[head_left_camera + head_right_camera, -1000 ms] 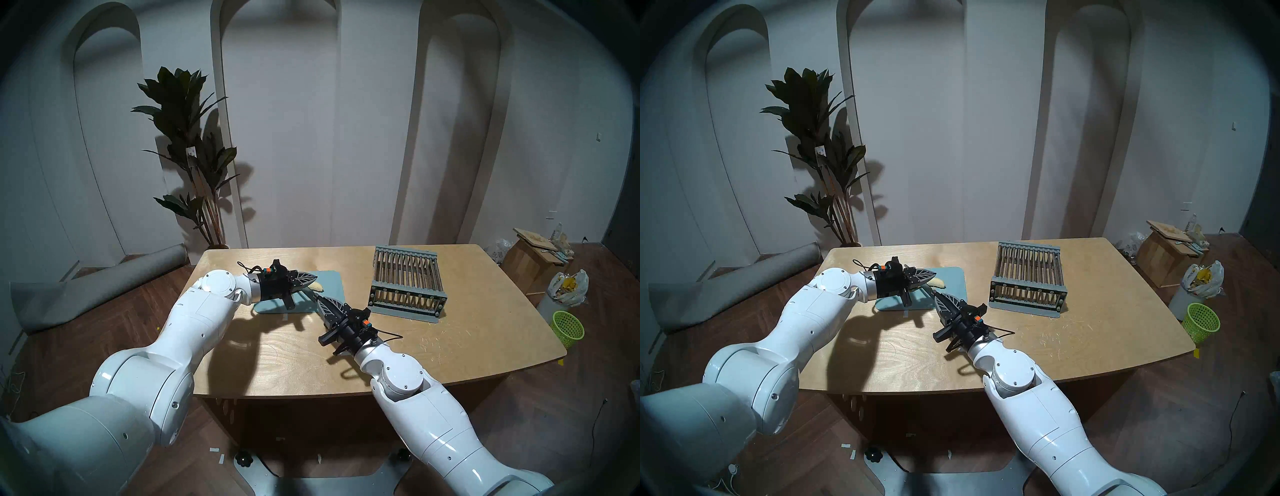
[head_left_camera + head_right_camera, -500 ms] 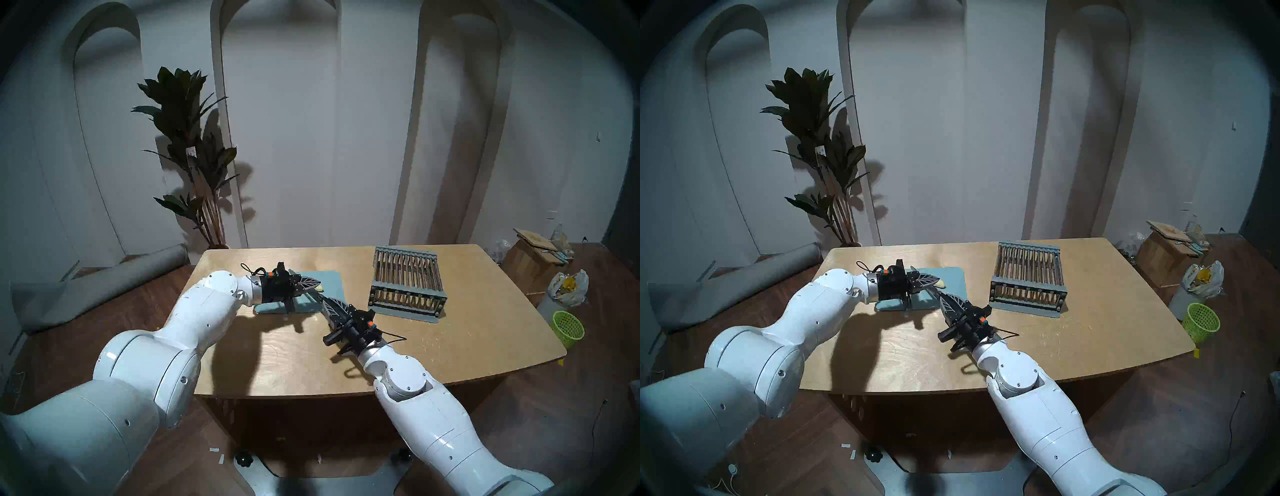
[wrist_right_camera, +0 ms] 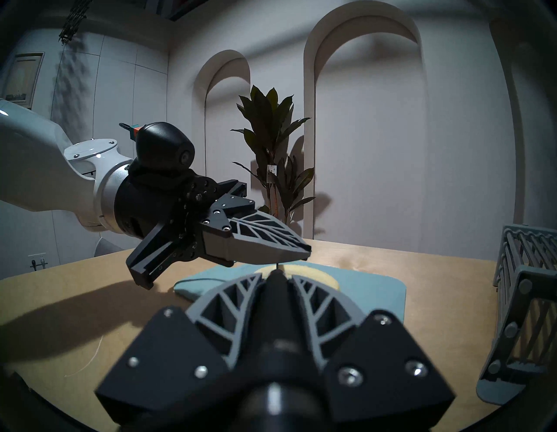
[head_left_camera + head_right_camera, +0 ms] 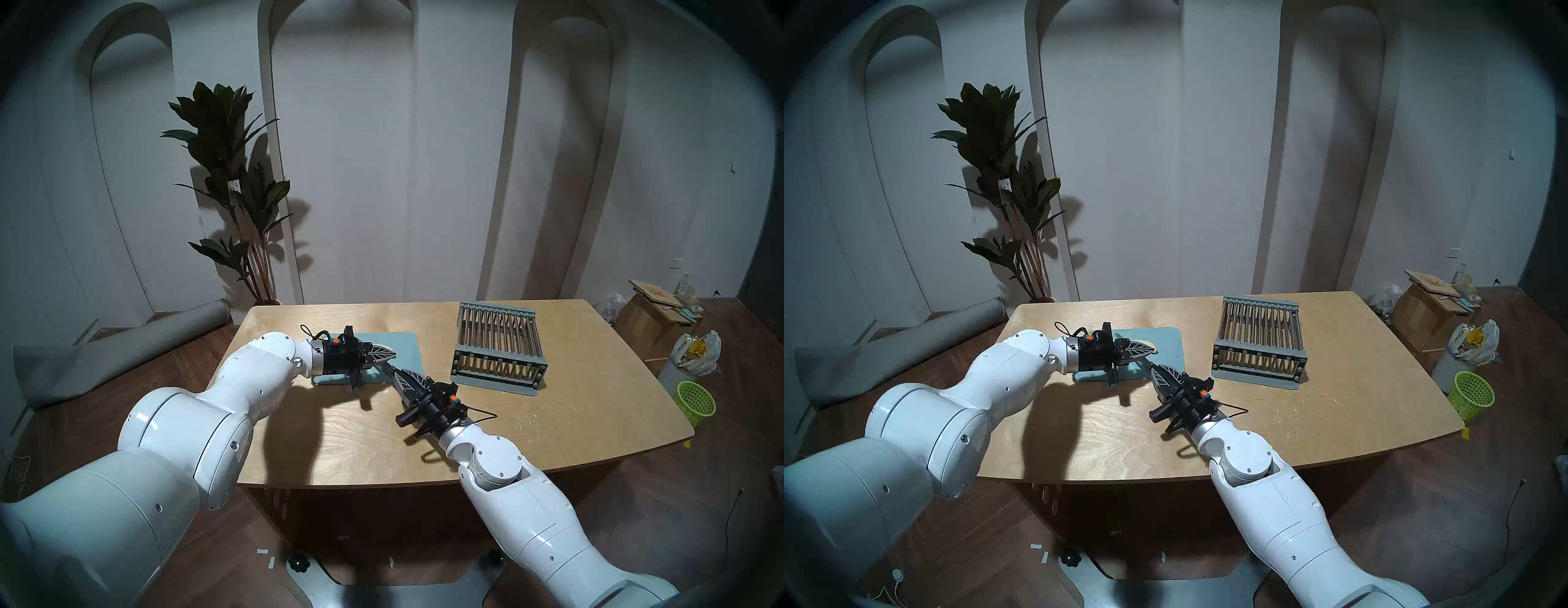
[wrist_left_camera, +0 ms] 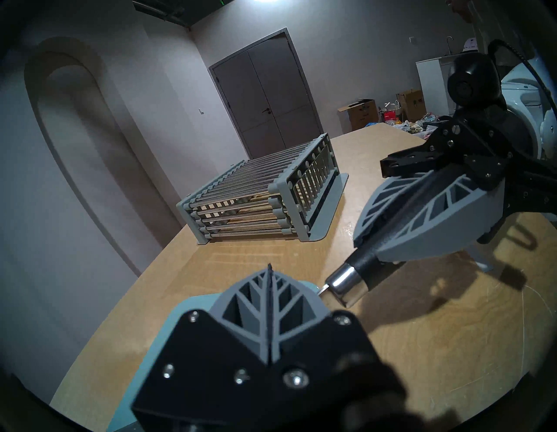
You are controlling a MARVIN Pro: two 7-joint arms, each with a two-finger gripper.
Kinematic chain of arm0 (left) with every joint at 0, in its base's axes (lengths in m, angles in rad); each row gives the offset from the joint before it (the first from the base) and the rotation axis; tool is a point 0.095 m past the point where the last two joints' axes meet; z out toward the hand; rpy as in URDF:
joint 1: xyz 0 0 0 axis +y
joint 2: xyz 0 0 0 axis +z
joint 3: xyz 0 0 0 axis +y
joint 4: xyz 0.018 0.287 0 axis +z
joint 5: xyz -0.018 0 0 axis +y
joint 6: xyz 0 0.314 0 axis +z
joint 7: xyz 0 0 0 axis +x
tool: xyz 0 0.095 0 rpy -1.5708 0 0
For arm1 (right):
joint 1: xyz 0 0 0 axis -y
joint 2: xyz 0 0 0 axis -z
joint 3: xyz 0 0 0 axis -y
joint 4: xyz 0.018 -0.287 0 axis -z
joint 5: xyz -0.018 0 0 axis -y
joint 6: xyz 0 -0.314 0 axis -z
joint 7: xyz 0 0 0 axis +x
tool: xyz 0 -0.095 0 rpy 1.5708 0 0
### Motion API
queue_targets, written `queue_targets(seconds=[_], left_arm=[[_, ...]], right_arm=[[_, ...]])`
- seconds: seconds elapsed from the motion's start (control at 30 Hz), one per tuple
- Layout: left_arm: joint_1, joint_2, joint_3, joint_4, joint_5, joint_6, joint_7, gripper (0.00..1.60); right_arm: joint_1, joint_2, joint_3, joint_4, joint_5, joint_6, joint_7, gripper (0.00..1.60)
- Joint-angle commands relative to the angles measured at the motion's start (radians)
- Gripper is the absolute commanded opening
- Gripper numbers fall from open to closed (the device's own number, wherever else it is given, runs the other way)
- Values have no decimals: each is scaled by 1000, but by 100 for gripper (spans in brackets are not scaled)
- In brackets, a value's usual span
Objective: Cut the banana into four pieces on the cutting board
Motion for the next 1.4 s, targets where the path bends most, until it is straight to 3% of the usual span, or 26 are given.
queue_targets(seconds=[0.0, 0.6, 0.9, 1.0, 1.1, 1.23, 1.37], left_arm=[[-39, -7, 7, 20, 6, -28, -14, 0], [-55, -23, 112, 89, 96, -34, -12, 0], [-94, -47, 124, 100, 80, -11, -54, 0], [-101, -52, 88, 104, 39, -5, -48, 0], [-116, -56, 22, 99, -26, -11, 14, 0], [-129, -56, -21, 94, -65, -14, 62, 0], [-137, -60, -117, 99, -160, 4, 110, 0]], right_arm=[[38, -30, -5, -11, 26, 17, 19, 0], [19, -25, 0, -42, 67, 69, 14, 0], [17, -26, 12, -52, 81, 72, 13, 0], [16, -27, 15, -56, 85, 74, 14, 0], [14, -31, 21, -60, 100, 82, 20, 0], [10, -31, 26, -61, 111, 87, 24, 0], [3, -36, 42, -70, 146, 101, 33, 0]])
